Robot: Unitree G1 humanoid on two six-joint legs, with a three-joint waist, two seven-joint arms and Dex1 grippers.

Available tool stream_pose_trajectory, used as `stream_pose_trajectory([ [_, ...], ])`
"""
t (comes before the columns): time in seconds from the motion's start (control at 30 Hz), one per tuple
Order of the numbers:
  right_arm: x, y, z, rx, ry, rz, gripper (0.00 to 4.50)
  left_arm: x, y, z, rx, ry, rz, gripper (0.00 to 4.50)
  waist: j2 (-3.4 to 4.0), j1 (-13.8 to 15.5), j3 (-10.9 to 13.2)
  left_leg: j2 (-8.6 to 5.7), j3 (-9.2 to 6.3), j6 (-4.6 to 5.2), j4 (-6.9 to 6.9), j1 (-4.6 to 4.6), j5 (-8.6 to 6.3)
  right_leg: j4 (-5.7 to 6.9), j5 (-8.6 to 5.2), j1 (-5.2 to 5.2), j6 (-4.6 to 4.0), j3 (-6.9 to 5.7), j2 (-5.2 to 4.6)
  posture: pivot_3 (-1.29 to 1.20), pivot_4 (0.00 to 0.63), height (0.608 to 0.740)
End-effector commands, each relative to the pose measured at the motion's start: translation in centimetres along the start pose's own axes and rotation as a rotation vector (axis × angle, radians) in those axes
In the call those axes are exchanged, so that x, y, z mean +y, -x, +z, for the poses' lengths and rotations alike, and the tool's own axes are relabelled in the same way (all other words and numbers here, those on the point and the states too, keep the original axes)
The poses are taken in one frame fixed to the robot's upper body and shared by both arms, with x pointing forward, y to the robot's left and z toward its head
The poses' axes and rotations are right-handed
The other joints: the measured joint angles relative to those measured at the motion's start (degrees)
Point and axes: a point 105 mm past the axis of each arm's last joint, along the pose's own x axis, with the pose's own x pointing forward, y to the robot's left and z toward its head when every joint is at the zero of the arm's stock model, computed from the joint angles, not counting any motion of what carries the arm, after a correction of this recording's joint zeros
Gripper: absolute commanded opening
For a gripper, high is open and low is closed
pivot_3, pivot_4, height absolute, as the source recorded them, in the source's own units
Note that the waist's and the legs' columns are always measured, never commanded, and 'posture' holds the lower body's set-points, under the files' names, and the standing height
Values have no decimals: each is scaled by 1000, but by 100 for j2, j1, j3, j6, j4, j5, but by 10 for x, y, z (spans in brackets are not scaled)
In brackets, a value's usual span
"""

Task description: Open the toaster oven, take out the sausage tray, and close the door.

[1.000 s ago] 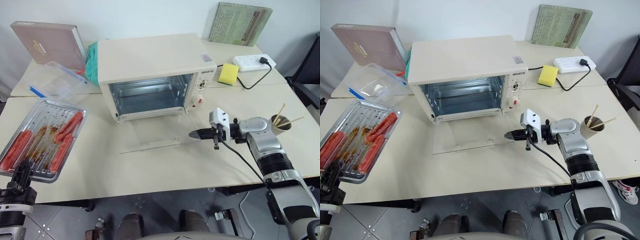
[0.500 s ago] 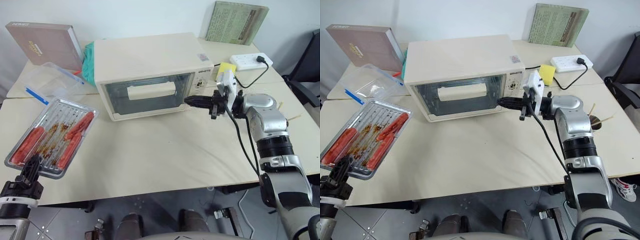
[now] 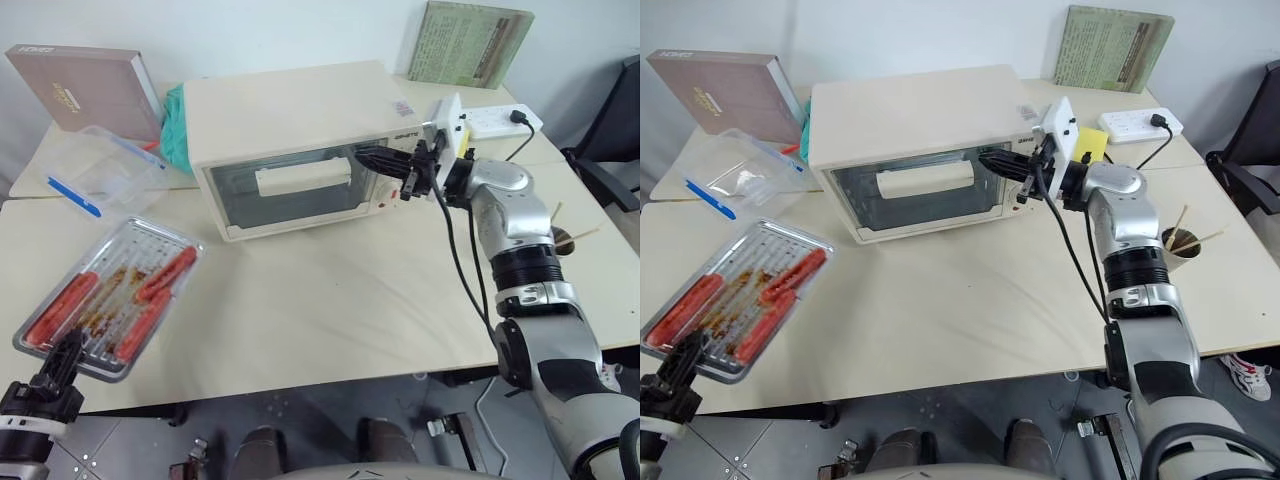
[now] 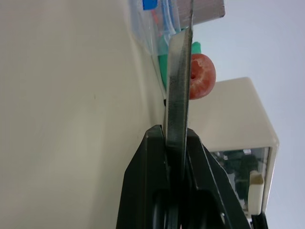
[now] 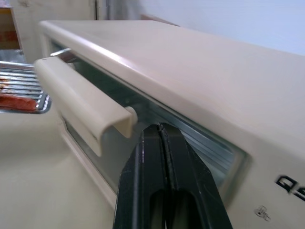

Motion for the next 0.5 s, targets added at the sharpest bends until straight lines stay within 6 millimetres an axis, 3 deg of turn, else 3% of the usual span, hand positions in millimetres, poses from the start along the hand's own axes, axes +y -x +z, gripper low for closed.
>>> stream_pose_trajectory([
  [0.03,15,18,8,35,51,114,35,-2,8,-10,144,-10,-30,0,2,28,1,-1,1,2,-1,0,-1,-3,0,0,0,0,0,0,150,740],
  [0.23,44,49,-12,199,46,301,35,-4,4,-33,454,-4,-54,0,9,6,5,1,7,3,-3,0,-8,-13,-1,0,-1,2,0,0,150,740],
  [0.37,54,66,-21,295,47,353,35,-14,-17,-64,765,-13,-105,0,20,13,12,9,18,-2,-16,6,-10,-10,-1,-9,-3,8,8,0,150,740],
  [0.5,58,76,-23,331,33,354,35,-23,-43,-84,920,-7,-162,0,25,15,16,7,26,-3,-16,9,-9,-11,-1,-9,-2,13,7,0,150,740],
])
